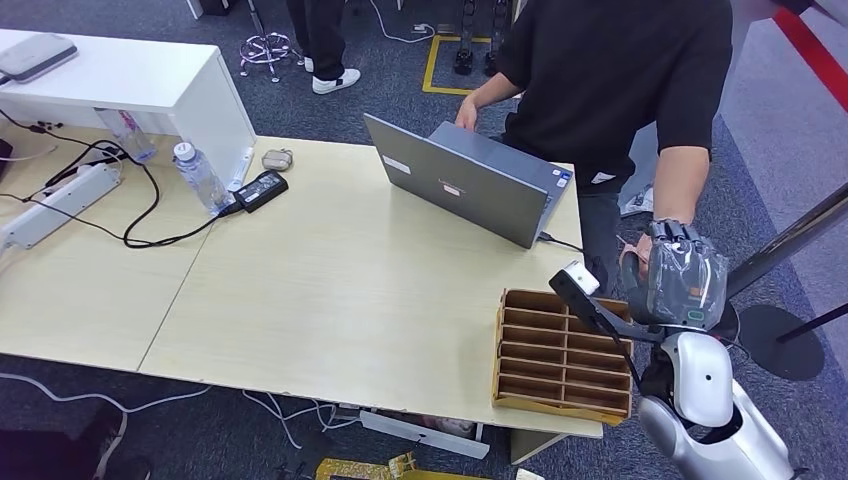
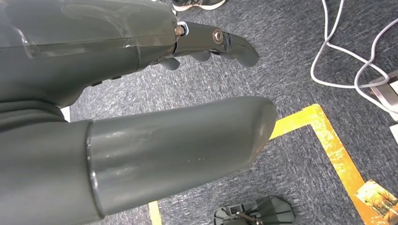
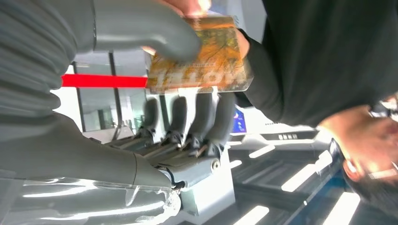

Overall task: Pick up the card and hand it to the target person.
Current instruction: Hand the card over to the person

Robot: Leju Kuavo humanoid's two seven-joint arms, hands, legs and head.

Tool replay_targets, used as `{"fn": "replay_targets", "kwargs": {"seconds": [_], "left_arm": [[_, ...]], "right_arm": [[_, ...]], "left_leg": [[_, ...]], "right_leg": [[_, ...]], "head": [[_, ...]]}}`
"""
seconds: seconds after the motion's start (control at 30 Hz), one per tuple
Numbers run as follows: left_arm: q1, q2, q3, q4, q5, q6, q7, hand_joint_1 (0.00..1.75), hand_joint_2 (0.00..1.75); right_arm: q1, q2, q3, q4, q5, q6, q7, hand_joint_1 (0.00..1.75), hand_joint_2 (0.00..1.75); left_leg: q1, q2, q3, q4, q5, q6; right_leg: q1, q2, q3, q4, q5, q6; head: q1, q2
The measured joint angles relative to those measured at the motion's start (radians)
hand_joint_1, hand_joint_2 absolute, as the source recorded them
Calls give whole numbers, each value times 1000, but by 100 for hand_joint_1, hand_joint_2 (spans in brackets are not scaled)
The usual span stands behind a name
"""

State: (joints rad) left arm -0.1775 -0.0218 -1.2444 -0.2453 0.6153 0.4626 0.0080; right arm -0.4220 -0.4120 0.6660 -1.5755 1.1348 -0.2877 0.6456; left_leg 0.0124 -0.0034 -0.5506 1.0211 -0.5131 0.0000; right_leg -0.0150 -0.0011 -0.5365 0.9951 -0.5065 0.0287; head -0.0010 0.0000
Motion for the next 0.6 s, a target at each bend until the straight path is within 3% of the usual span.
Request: {"fn": "replay_targets", "kwargs": {"seconds": [0.3, 0.6], "left_arm": [[-2, 0, -5, 0, -2, -2, -2, 0, 0], [-2, 0, -5, 0, 6, -1, -7, 0, 0]], "right_arm": [[9, -1, 4, 38, -37, 64, 14, 0, 175], [23, 3, 4, 28, -56, -5, 14, 0, 175]], "left_leg": [[0, 0, 0, 0, 0, 0], [0, 0, 0, 0, 0, 0]], "right_leg": [[0, 0, 0, 0, 0, 0], [0, 0, 0, 0, 0, 0]], "head": [[0, 0], [0, 0]]}}
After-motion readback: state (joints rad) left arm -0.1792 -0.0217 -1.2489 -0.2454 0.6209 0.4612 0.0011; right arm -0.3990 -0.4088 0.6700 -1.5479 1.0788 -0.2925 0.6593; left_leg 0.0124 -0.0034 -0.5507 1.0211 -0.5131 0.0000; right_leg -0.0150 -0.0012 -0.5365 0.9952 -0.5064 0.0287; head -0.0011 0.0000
